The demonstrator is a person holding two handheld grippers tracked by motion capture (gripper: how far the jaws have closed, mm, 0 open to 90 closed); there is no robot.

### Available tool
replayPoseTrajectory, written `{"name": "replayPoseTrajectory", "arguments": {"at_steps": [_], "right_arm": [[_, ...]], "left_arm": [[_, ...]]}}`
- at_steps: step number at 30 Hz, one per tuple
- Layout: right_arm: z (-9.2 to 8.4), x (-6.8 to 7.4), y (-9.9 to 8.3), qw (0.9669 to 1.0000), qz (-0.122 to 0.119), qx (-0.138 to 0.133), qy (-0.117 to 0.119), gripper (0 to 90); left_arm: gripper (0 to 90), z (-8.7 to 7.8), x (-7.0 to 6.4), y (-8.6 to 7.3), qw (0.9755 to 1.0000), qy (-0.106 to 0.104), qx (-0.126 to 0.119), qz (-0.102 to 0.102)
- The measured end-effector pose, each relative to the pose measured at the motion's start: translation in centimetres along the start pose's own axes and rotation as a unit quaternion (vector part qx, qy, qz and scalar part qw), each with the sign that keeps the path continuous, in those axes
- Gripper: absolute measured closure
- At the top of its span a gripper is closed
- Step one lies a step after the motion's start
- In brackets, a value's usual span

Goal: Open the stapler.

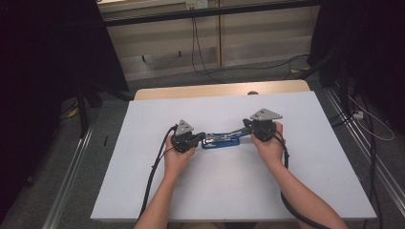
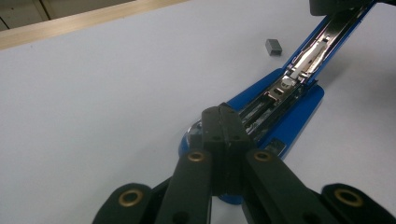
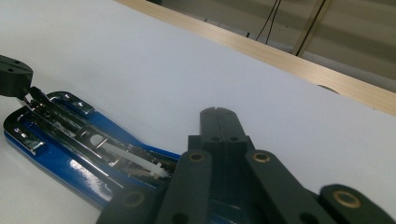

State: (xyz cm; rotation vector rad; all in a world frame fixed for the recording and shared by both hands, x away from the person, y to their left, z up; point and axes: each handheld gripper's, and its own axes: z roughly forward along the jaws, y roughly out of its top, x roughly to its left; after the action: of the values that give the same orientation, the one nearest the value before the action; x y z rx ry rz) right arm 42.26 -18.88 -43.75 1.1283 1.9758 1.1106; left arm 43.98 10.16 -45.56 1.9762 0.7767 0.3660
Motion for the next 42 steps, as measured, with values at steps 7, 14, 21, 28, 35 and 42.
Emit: {"name": "replayPoseTrajectory", "arguments": {"at_steps": [7, 14, 21, 28, 35, 42], "right_arm": [[0.0, -0.4, 0.2, 1.0, -0.004, 0.004, 0.0, 90.0], [0.2, -0.7, 0.2, 0.9999, -0.003, 0.01, -0.001, 90.0], [0.5, -1.0, -0.5, 0.9997, 0.002, 0.025, 0.001, 90.0], [0.8, -1.4, -1.1, 0.9994, 0.012, 0.032, -0.001, 90.0], [1.0, -1.9, -1.1, 0.9994, 0.011, 0.033, -0.003, 90.0], [1.3, -2.2, -1.3, 0.9989, 0.013, 0.045, -0.002, 90.0]], "left_arm": [[90.0, 0.0, 0.0, 0.0, 1.0, 0.0, -0.001, -0.001], [90.0, 0.0, 0.0, 0.0, 1.0, -0.001, 0.0, -0.001], [90.0, 0.0, 0.1, 0.0, 1.0, -0.002, -0.001, -0.002], [90.0, 0.0, 0.1, 0.0, 1.0, -0.002, -0.001, -0.001], [90.0, 0.0, 0.1, 0.0, 1.0, -0.001, -0.001, -0.002], [90.0, 0.0, 0.1, -0.1, 1.0, -0.003, -0.001, -0.004]]}}
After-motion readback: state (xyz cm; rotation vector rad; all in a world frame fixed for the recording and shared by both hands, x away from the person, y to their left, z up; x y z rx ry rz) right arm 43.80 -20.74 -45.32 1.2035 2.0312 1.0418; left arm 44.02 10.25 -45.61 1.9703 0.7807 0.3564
